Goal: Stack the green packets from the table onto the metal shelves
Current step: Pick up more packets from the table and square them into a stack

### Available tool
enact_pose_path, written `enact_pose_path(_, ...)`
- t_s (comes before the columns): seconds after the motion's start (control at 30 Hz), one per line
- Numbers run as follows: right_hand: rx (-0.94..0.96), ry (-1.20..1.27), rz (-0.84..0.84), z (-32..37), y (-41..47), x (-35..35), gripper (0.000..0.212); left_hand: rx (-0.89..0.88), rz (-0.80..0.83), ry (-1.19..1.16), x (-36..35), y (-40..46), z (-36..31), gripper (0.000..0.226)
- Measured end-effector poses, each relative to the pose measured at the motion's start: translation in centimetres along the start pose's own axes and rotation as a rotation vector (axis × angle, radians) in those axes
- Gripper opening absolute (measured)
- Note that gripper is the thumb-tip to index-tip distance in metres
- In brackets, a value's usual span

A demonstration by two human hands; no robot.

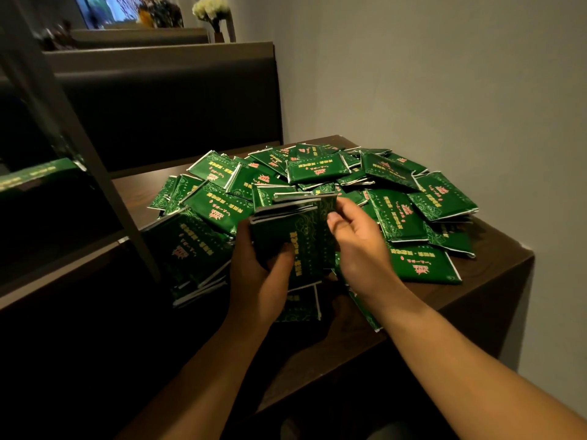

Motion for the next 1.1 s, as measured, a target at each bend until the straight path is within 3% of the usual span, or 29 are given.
enact_pose_path(0.17, -0.039, 0.142, 0.036, -0.1, -1.1, -0.7, 0.046, -0.010, 0.019, -0.004, -0.2, 0.3, 0.0, 0.053)
enact_pose_path(0.2, -0.044, 0.151, 0.071, -0.4, -1.2, -0.8, 0.038, 0.000, 0.045, -0.020, -0.3, 0.2, 0.0, 0.057)
enact_pose_path(0.3, -0.055, -0.006, 0.168, -0.5, -1.3, -1.9, 0.025, 0.002, 0.102, -0.045, -0.7, 0.0, 0.2, 0.064)
enact_pose_path(0.5, -0.013, -0.125, 0.218, -0.3, -1.5, -3.1, 0.026, 0.087, 0.125, -0.135, -0.8, 0.0, 1.0, 0.051)
enact_pose_path(0.7, 0.066, -0.120, 0.119, 0.7, -1.7, -3.0, 0.026, 0.052, 0.102, -0.075, -0.4, -0.2, 0.7, 0.038)
enact_pose_path(0.8, -0.007, -0.180, 0.212, 1.0, -1.8, -2.9, 0.027, 0.100, 0.111, -0.103, -0.6, -0.3, 0.7, 0.039)
enact_pose_path(0.97, -0.057, -0.319, 0.191, 1.5, -1.5, -2.0, 0.035, 0.169, 0.011, -0.150, -0.3, 0.0, 0.0, 0.038)
enact_pose_path(1.1, 0.151, -0.434, 0.031, 2.6, -1.1, -1.2, 0.040, 0.257, -0.169, -0.145, 0.2, 0.4, -1.4, 0.030)
Point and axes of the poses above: each hand's wrist, its own y-axis towards the middle knuckle, its own x-axis out of the back of the hand, z = x × y, the point moved 4 cm from there along y, towards the middle knuckle, and after that the axes turned 4 degrees about -y, right-handed, at the moved point
